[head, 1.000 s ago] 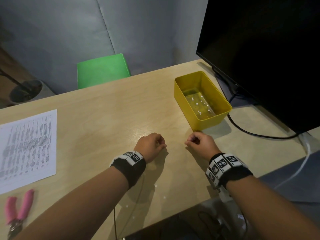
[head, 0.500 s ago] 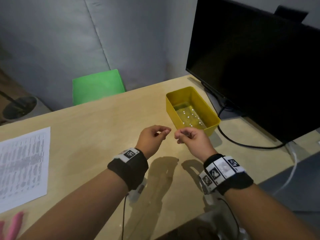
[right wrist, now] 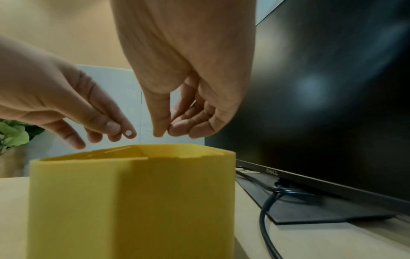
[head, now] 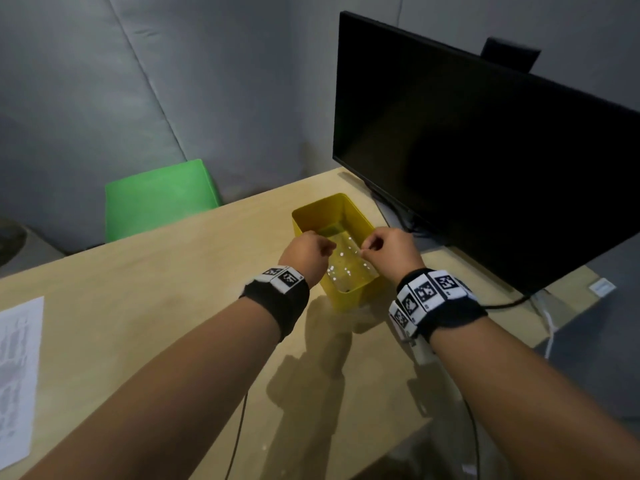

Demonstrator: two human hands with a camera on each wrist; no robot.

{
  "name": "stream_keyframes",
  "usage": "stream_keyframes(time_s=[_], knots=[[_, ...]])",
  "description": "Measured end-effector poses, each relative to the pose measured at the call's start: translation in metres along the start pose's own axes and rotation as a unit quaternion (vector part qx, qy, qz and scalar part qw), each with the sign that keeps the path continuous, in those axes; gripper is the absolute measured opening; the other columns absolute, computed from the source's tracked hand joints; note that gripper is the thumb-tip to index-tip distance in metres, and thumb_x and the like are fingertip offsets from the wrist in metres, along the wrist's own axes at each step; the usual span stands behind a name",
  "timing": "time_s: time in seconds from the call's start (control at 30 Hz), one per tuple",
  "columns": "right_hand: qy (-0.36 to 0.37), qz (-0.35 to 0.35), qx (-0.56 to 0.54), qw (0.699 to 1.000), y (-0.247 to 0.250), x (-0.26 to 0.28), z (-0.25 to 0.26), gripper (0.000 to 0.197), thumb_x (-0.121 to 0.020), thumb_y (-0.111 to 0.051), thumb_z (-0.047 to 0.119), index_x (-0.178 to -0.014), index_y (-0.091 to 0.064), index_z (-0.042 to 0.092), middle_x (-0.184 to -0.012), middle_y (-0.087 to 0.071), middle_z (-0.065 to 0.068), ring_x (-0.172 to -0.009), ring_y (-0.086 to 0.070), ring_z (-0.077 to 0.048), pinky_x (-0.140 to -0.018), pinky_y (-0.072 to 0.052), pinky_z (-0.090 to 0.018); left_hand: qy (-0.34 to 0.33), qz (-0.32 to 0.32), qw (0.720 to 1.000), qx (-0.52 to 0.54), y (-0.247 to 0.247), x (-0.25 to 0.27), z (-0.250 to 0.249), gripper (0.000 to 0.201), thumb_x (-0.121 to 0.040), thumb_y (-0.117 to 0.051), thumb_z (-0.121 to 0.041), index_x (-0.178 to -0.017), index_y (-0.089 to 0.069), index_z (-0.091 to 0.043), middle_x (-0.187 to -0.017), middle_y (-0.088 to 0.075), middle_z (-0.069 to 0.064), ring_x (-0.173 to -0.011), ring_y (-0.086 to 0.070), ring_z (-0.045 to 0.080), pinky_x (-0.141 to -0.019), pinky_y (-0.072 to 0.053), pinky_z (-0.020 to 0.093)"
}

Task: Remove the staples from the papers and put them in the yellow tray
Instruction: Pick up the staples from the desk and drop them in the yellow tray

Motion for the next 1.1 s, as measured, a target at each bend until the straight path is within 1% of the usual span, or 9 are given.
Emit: stream_keyframes(time_s=[0.2,0.33,0.4,0.5,0.57,0.67,0.77,0.9,1.1], knots=[[-0.01,0.03,-0.008,0.999,-0.016,-0.012,-0.005,0.012,-0.088,-0.062,0.012,-0.096,-0.071,0.015,-0.102,-0.068,-0.003,-0.098,-0.062,-0.019,-0.085,-0.05,-0.03,0.018,-0.012,0.999,0.025,-0.002,-0.015,0.001,0.007,-0.086,-0.061,-0.015,-0.09,-0.067,-0.016,-0.102,-0.067,0.005,-0.087,-0.059,0.019,-0.072,-0.041,0.026],[-0.013,0.041,-0.004,0.999,-0.019,-0.014,-0.007,0.015,-0.09,-0.059,0.013,-0.1,-0.07,0.016,-0.107,-0.066,-0.004,-0.101,-0.061,-0.02,-0.088,-0.051,-0.033,0.008,0.012,1.0,-0.012,-0.013,-0.02,-0.002,0.024,-0.095,-0.049,-0.024,-0.107,-0.068,-0.014,-0.106,-0.061,0.005,-0.094,-0.057,0.021,-0.076,-0.04,0.027],[-0.005,0.037,-0.008,0.999,-0.017,-0.014,-0.007,0.011,-0.088,-0.063,0.015,-0.097,-0.069,0.015,-0.104,-0.066,-0.003,-0.099,-0.061,-0.019,-0.087,-0.051,-0.033,-0.004,0.011,0.999,-0.035,-0.014,-0.021,-0.004,0.026,-0.095,-0.048,-0.029,-0.105,-0.068,-0.015,-0.101,-0.058,0.004,-0.098,-0.057,0.025,-0.076,-0.039,0.027],[0.01,0.03,-0.005,0.999,-0.014,-0.013,-0.005,0.007,-0.086,-0.065,0.016,-0.093,-0.068,0.015,-0.099,-0.065,-0.001,-0.093,-0.06,-0.017,-0.081,-0.05,-0.03,-0.012,-0.007,0.999,-0.035,-0.01,-0.022,-0.002,0.013,-0.087,-0.061,-0.023,-0.098,-0.066,-0.018,-0.095,-0.052,-0.001,-0.09,-0.056,0.021,-0.072,-0.042,0.026],[0.014,0.028,-0.005,1.0,-0.014,-0.012,-0.007,0.008,-0.087,-0.064,0.016,-0.094,-0.067,0.016,-0.1,-0.065,-0.002,-0.093,-0.06,-0.017,-0.079,-0.05,-0.029,-0.015,-0.013,0.999,-0.028,-0.009,-0.021,-0.002,0.014,-0.084,-0.065,-0.023,-0.096,-0.062,-0.019,-0.095,-0.053,-0.001,-0.086,-0.055,0.019,-0.071,-0.042,0.026],[0.038,0.021,0.003,0.999,-0.012,-0.007,-0.003,0.011,-0.088,-0.063,0.018,-0.098,-0.066,0.016,-0.104,-0.063,-0.001,-0.094,-0.059,-0.016,-0.083,-0.052,-0.031,-0.017,-0.031,0.999,-0.029,-0.004,-0.016,-0.002,0.017,-0.088,-0.059,-0.034,-0.094,-0.061,-0.019,-0.092,-0.052,-0.001,-0.08,-0.051,0.016,-0.067,-0.04,0.027],[0.096,0.025,0.016,0.995,-0.013,0.005,0.015,0.011,-0.089,-0.061,0.021,-0.099,-0.065,0.016,-0.101,-0.058,0.001,-0.089,-0.055,-0.012,-0.081,-0.05,-0.028,-0.023,-0.036,0.999,-0.025,0.001,-0.003,0.003,0.019,-0.091,-0.053,-0.034,-0.098,-0.062,-0.018,-0.096,-0.057,0.001,-0.081,-0.053,0.018,-0.069,-0.043,0.03],[0.165,0.084,0.041,0.982,-0.039,0.034,0.048,0.017,-0.091,-0.058,0.025,-0.105,-0.065,0.018,-0.1,-0.054,0.006,-0.088,-0.055,-0.01,-0.078,-0.047,-0.023,-0.017,-0.02,0.999,-0.037,0.005,0.025,0.025,0.02,-0.091,-0.052,-0.031,-0.106,-0.062,-0.022,-0.102,-0.059,0.0,-0.081,-0.053,0.015,-0.071,-0.045,0.029],[0.208,0.173,0.064,0.961,-0.105,0.097,0.065,0.013,-0.089,-0.061,0.021,-0.099,-0.068,0.015,-0.098,-0.059,-0.001,-0.077,-0.055,-0.011,-0.08,-0.049,-0.03,0.003,0.015,0.999,-0.046,0.004,0.087,0.072,0.021,-0.09,-0.051,-0.028,-0.108,-0.062,-0.026,-0.105,-0.059,-0.004,-0.091,-0.059,0.017,-0.074,-0.048,0.031]])
Point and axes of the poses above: each hand's wrist, its own x-axis away from the middle knuckle, its own y-axis out of the back of the hand, z = x × y, the point moved 10 cm from there along -x, towards the middle knuckle
